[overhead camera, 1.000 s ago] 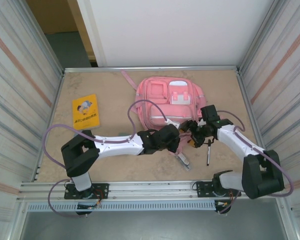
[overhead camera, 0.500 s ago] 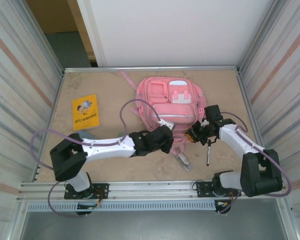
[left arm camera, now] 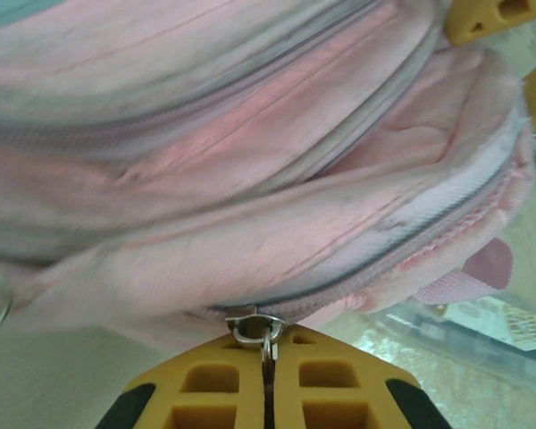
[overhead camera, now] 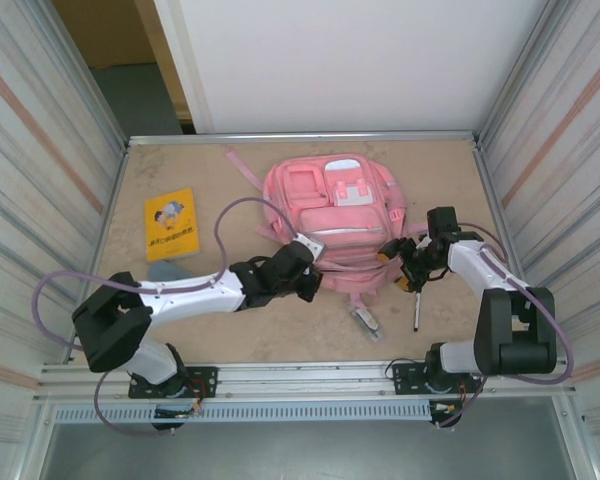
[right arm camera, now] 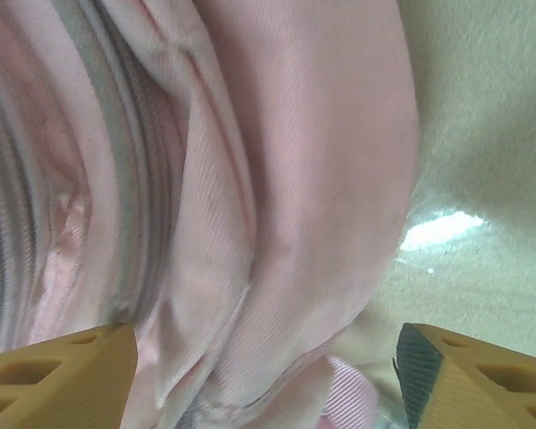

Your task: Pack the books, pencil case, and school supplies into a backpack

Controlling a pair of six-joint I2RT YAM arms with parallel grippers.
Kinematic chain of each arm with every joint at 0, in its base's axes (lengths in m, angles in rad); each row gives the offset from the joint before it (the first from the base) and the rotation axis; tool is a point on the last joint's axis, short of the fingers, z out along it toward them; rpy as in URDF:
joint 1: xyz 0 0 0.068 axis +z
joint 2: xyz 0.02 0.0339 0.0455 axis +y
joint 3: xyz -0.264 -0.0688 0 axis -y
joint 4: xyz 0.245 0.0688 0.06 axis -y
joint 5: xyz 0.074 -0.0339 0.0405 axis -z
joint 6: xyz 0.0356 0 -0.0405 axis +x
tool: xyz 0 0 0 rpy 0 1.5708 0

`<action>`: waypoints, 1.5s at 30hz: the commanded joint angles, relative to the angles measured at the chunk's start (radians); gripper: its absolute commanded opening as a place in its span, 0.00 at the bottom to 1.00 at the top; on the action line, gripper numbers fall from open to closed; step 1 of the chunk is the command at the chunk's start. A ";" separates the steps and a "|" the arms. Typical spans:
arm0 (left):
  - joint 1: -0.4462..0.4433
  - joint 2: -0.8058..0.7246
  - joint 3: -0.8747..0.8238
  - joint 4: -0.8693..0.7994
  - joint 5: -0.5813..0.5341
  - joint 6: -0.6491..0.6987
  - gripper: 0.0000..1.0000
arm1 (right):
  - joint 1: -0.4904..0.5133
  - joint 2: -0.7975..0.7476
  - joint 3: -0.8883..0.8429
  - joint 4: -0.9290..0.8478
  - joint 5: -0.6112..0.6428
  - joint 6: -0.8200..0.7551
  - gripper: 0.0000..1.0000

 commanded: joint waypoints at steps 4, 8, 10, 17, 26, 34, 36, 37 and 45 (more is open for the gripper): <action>-0.077 0.142 0.185 0.088 0.018 0.015 0.00 | 0.136 -0.198 0.002 -0.168 0.135 0.204 0.91; -0.095 0.203 0.224 0.171 0.015 -0.030 0.00 | 0.188 -0.243 -0.018 -0.132 0.151 0.260 0.90; -0.100 0.208 0.215 0.222 0.025 -0.050 0.00 | 0.200 -0.218 -0.029 -0.104 0.140 0.276 0.87; -0.105 0.143 0.143 0.208 -0.051 -0.020 0.00 | 0.234 -0.139 -0.013 -0.004 0.186 0.204 0.43; 0.042 0.005 -0.017 -0.026 -0.232 -0.057 0.00 | 0.161 -0.239 0.018 -0.065 0.227 0.093 0.00; 0.267 0.045 -0.054 0.029 -0.224 -0.048 0.00 | 0.142 -0.233 0.062 -0.095 0.115 0.032 0.00; 0.317 0.095 -0.021 0.031 -0.226 -0.028 0.00 | 0.151 -0.223 0.064 -0.092 0.099 0.038 0.00; 0.323 0.108 -0.008 0.036 -0.280 0.001 0.00 | 0.160 -0.222 0.065 -0.089 0.091 0.042 0.00; 0.457 0.190 0.085 0.004 -0.230 0.030 0.00 | 0.227 -0.226 0.057 -0.071 0.109 0.052 0.00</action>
